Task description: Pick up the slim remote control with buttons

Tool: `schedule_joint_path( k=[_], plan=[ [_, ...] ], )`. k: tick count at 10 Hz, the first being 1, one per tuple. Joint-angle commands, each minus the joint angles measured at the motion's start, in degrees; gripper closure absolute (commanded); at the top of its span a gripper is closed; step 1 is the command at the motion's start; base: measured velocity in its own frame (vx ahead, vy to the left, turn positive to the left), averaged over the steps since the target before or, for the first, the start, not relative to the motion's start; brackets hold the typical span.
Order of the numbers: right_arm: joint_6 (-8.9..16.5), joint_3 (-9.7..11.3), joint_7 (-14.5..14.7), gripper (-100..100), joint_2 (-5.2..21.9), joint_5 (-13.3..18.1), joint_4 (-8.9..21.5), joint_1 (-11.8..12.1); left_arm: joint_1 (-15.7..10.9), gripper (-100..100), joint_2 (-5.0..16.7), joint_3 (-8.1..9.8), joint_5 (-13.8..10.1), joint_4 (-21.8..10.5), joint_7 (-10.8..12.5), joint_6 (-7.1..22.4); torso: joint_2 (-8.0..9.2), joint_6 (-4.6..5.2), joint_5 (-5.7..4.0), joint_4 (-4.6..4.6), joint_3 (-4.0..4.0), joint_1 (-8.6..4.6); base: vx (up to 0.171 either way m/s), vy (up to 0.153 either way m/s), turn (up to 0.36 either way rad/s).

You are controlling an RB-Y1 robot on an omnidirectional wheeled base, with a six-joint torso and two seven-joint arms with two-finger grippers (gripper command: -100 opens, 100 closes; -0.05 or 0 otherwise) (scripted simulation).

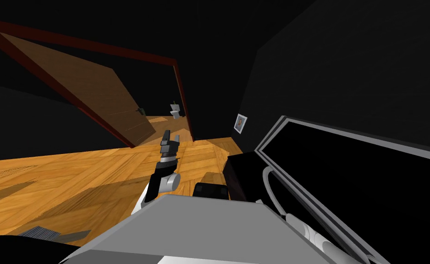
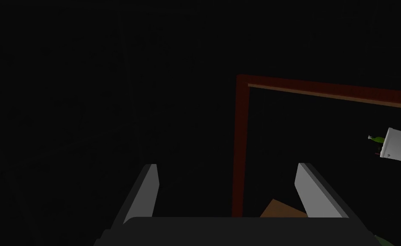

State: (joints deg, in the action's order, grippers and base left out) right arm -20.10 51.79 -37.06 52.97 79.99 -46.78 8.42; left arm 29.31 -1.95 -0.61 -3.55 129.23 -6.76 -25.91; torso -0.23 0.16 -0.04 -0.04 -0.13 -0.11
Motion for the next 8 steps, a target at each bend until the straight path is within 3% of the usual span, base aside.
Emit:
schedule_joint_path(
  k=[1,2,6,7,8],
  plan=[
    [0.0,0.0,0.0,-100,0.0,0.0,0.0,0.0,0.0,0,0.0,0.0,0.0,0.0,0.0,0.0,0.0,0.0,0.0,0.0,0.0,0.0,0.005,-0.021,0.01],
    [0.2,0.0,0.1,100,-0.1,0.0,0.1,0.0,0.0,0,0.0,0.0,0.0,0.0,0.0,0.0,0.02,0.0,0.02,0.01,0.01,0.08,0.0,0.0,0.0],
    [0.0,0.1,0.0,100,-0.2,0.0,0.0,0.0,0.0,0,0.0,0.0,0.0,0.0,0.0,0.0,0.03,-0.01,0.02,0.02,0.02,0.01,0.0,0.0,0.0],
    [0.0,0.1,0.0,0,-0.2,0.0,0.0,0.0,0.0,0,0.0,0.0,0.0,0.0,0.0,0.0,0.02,-0.01,0.03,0.02,0.02,0.01,0.0,0.0,0.0],
    [-0.9,-0.2,-0.5,100,1.4,0.2,-1.1,-0.2,0.0,0,0.0,0.0,0.0,0.0,0.0,0.0,0.02,-0.01,0.03,0.02,0.02,0.01,-0.01,0.023,-0.049]
  ],
)
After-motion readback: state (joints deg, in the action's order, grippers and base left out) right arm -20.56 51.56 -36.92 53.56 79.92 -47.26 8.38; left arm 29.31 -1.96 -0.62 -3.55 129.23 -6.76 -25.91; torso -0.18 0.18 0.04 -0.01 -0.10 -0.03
